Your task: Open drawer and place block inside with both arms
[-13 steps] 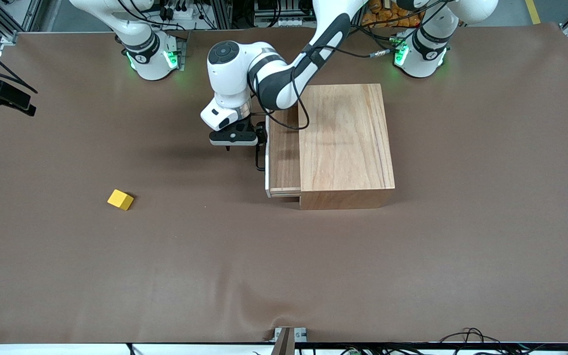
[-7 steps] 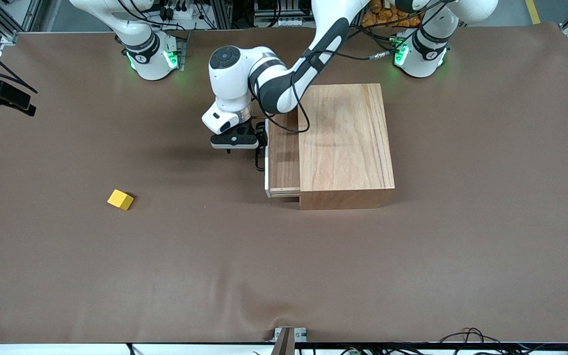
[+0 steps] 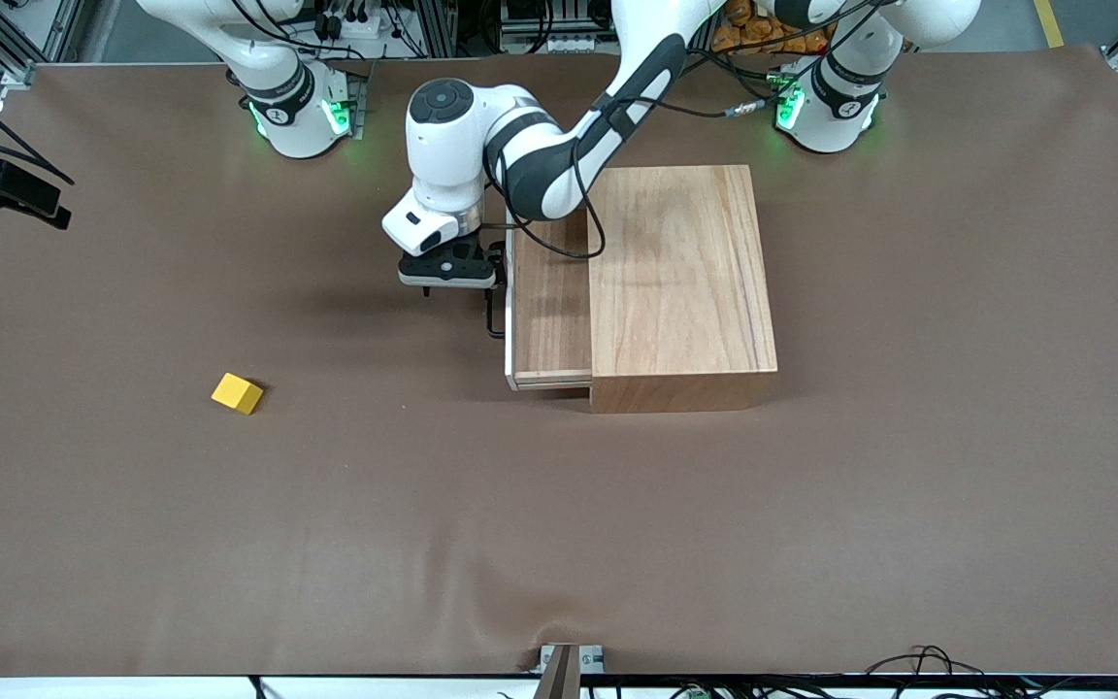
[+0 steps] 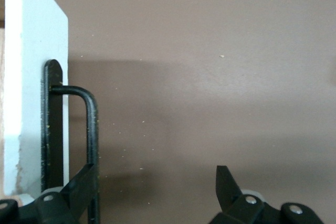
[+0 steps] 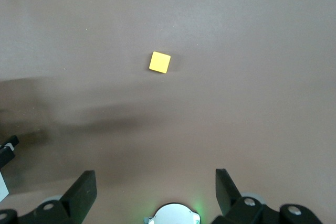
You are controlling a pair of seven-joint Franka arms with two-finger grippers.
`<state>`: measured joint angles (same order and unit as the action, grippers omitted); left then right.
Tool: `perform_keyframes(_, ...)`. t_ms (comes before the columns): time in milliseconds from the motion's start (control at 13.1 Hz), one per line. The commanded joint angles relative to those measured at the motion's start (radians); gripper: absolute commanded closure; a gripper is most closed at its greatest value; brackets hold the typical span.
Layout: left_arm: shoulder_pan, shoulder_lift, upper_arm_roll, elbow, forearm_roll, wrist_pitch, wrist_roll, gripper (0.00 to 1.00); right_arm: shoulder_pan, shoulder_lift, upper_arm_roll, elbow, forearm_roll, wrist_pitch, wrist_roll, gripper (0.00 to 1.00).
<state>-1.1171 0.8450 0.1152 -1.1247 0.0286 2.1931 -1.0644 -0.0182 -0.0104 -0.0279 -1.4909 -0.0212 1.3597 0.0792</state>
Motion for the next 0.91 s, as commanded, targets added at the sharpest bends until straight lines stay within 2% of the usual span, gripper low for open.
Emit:
perform_keyframes(0, 0.0, 0.011, 0.011, 0.042, -0.015, -0.044, -0.023, 0.0, -0.026, 0.048, 0.013, -0.005, -0.008, 0.013, -0.004, 0.0)
perform_keyframes(76, 0.002, -0.009, 0.012, 0.042, -0.013, -0.076, -0.025, 0.0, -0.028, 0.085, 0.013, 0.003, -0.006, 0.019, -0.004, 0.0)
perform_keyframes(229, 0.008, -0.104, 0.044, 0.037, -0.01, -0.133, -0.026, 0.0, -0.032, 0.118, 0.011, 0.006, -0.006, 0.025, -0.004, 0.0)
perform_keyframes(457, 0.026, -0.249, 0.104, 0.013, -0.001, -0.215, -0.077, 0.0, -0.049, 0.219, 0.013, -0.02, 0.014, 0.064, -0.003, 0.0)
perform_keyframes(534, 0.046, -0.291, 0.118, 0.013, 0.001, -0.272, -0.074, 0.0, -0.048, 0.234, 0.013, -0.066, 0.021, 0.126, 0.001, 0.0)
perform_keyframes(686, 0.089, -0.374, 0.129, 0.013, 0.049, -0.41, -0.065, 0.0, -0.072, 0.236, 0.013, -0.225, 0.07, 0.315, 0.007, 0.0)
perform_keyframes(839, 0.156, -0.453, 0.129, 0.011, 0.074, -0.52, -0.045, 0.0, -0.085, 0.265, 0.008, -0.31, 0.131, 0.445, 0.013, 0.0)
